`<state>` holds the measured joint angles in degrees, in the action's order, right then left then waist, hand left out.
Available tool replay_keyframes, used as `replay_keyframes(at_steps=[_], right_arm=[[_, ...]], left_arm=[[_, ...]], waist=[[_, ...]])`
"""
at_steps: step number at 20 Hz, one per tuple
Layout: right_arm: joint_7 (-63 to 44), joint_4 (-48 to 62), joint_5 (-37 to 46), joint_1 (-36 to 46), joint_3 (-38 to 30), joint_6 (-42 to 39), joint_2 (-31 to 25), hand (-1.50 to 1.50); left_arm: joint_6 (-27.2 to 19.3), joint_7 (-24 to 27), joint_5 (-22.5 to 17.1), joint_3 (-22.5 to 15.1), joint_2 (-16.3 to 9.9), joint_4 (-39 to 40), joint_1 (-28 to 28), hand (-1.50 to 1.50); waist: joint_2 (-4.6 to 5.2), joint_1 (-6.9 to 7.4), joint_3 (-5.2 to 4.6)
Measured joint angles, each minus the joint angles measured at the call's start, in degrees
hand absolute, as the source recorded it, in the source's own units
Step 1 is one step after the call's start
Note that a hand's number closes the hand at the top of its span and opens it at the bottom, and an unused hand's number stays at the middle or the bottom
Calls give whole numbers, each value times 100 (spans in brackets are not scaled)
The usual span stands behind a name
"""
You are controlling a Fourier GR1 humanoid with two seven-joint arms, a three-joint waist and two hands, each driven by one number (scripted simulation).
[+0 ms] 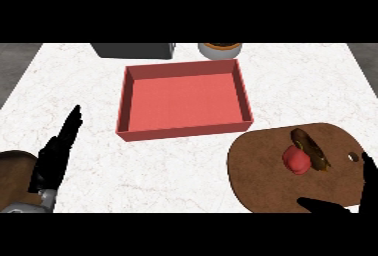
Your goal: Pick the bell pepper from the cutting board and place it in the cardboard box
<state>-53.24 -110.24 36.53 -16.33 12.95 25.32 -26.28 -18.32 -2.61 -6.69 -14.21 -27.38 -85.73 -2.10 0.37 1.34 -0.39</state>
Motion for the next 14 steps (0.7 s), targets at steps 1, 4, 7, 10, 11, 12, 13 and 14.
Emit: replay_keyframes(at_steps=[1,4,7,10,11,12,13,14], right_arm=[[-336,-105,143,176,62,-207,43,-150],[-878,-123,572,687,190,-642,286,-150],[-1128,-122,782,951,164,-943,463,-150],[-1300,-59,1044,1107,234,-1175,736,-150],[-1320,34,1093,1192,228,-1239,829,-150],[-1323,0,1123,1146,210,-1280,881,-150],[-1329,8,1105,1179,145,-1346,905,-150],[-1327,124,1166,1269,118,-1373,1004,-150]], left_arm=[[-19,13,33,-9,41,32,-7,0],[-45,22,114,-12,134,68,6,0],[-7,3,133,12,161,-47,137,0],[-10,-100,186,63,165,-135,136,0],[24,-81,180,83,160,-181,182,0],[7,-66,197,103,212,-132,163,0],[57,-90,167,160,179,-172,176,0],[21,-110,218,134,212,-234,239,0]], waist=[[-5,-11,4],[-16,-37,15],[-28,-63,24],[-34,-82,29],[-34,-80,30],[-35,-96,31],[-36,-100,32],[-37,-94,33]])
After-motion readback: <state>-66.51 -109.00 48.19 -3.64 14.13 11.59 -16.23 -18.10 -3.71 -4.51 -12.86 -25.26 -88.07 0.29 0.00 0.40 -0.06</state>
